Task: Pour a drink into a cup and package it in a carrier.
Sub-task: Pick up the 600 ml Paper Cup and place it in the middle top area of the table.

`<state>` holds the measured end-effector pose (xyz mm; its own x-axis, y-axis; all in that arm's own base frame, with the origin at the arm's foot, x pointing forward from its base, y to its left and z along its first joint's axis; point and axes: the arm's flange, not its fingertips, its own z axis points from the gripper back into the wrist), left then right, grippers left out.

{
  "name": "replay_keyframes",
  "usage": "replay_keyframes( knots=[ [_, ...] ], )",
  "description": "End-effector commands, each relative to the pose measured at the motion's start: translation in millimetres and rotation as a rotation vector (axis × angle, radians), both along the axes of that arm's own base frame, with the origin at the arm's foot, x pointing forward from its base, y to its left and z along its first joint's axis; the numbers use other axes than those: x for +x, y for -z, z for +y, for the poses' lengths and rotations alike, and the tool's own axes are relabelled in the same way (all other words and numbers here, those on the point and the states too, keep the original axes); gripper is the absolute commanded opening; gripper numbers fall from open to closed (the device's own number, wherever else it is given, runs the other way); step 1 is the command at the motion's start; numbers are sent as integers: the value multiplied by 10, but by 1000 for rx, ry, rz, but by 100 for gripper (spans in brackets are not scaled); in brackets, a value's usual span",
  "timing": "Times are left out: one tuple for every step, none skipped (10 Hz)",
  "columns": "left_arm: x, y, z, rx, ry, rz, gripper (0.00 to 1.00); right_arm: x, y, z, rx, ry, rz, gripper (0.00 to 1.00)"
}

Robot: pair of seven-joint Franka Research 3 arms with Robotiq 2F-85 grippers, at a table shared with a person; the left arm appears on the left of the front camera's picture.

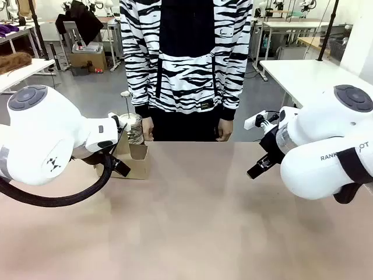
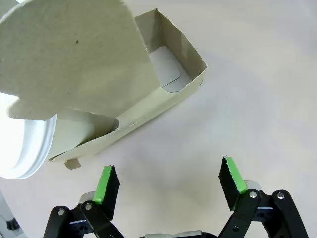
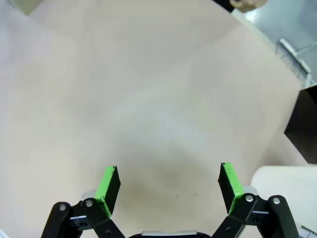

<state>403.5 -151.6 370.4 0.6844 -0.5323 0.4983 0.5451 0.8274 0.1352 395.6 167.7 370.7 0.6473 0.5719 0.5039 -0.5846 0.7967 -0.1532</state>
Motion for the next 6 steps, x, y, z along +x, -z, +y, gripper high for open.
replay_keyframes(
  knots=[
    [0, 0, 0, 0, 0, 0, 100, 0, 0, 0, 0, 0, 0, 100],
    [0, 0, 0, 0, 0, 0, 100, 0, 0, 0, 0, 0, 0, 100],
    [0, 0, 0, 0, 0, 0, 100, 0, 0, 0, 0, 0, 0, 100],
    [0, 0, 0, 0, 0, 0, 100, 0, 0, 0, 0, 0, 0, 100],
    [0, 0, 0, 0, 0, 0, 100, 0, 0, 0, 0, 0, 0, 100],
    [0, 0, 0, 0, 0, 0, 100, 0, 0, 0, 0, 0, 0, 100]
  ],
)
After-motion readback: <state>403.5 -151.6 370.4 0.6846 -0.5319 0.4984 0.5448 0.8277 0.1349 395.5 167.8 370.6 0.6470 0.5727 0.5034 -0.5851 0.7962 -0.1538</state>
